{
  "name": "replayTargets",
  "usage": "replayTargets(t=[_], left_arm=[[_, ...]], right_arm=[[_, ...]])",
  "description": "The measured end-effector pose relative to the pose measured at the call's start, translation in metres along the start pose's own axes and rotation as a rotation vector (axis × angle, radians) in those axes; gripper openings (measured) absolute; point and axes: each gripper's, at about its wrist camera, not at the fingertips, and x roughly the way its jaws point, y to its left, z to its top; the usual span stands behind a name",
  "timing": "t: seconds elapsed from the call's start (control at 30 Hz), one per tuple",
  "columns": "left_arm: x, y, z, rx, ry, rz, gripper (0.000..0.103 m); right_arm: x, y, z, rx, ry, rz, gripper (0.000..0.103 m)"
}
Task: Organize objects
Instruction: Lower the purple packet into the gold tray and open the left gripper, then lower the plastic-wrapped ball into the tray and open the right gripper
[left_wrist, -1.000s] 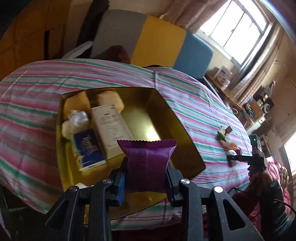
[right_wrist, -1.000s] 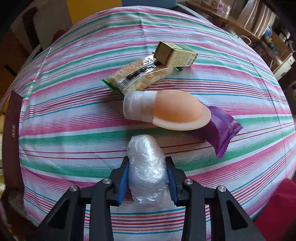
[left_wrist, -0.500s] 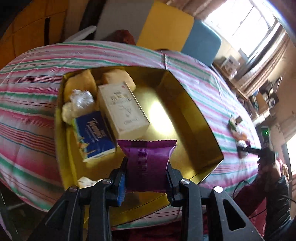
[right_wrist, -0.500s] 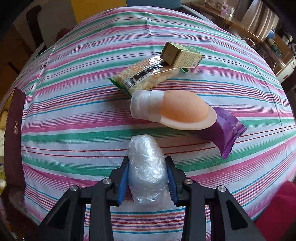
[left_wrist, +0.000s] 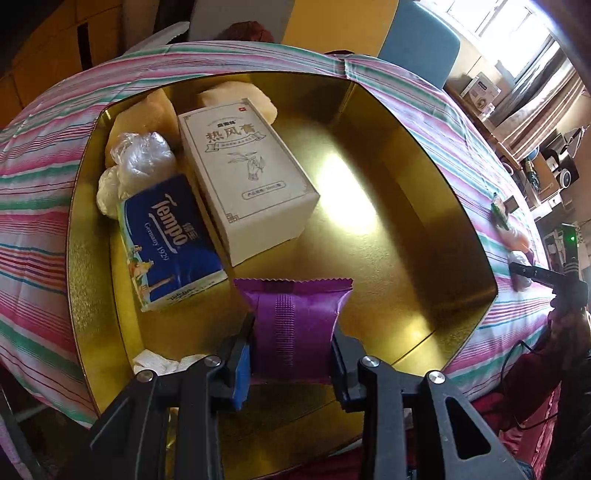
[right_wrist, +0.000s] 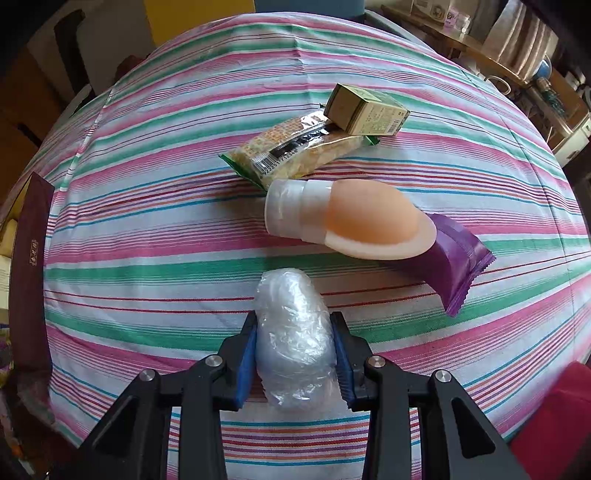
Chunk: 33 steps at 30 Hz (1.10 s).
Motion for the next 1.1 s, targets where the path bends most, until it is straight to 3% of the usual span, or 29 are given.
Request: replayTargets(t=[0.4, 0.67, 0.8, 0.87, 1.0, 1.1], left_arm=[[0.000, 0.000, 0.005, -0.007, -0.020, 0.032, 0.041], [-0.028, 0.002, 0.002, 0.016, -0.099, 0.037, 0.044], [-0.058, 0.011, -0.005, -0.006, -0.202, 0.045, 0.044], [-0.069, 0.014, -0.006, -0.024, -0.259, 0.054, 0.044], [-0.082, 0.021, -0.006, -0.056, -0.316, 0.041, 0.044], [-0.084, 0.028, -0.008, -0.071, -0.327, 0.033, 0.044]], right_arm=[[0.000, 0.001, 0.002, 0.000, -0.001, -0.002, 0.038], [-0.010, -0.003, -0.001, 0.009, -0.016, 0.001, 0.035], [-0.041, 0.003, 0.001, 0.022, -0.083, 0.048, 0.035], [-0.063, 0.022, 0.010, 0.007, -0.139, 0.101, 0.035], [-0.096, 0.128, 0.035, -0.109, -0.223, 0.237, 0.035], [-0.113, 0.210, 0.040, -0.237, -0.231, 0.344, 0.035]])
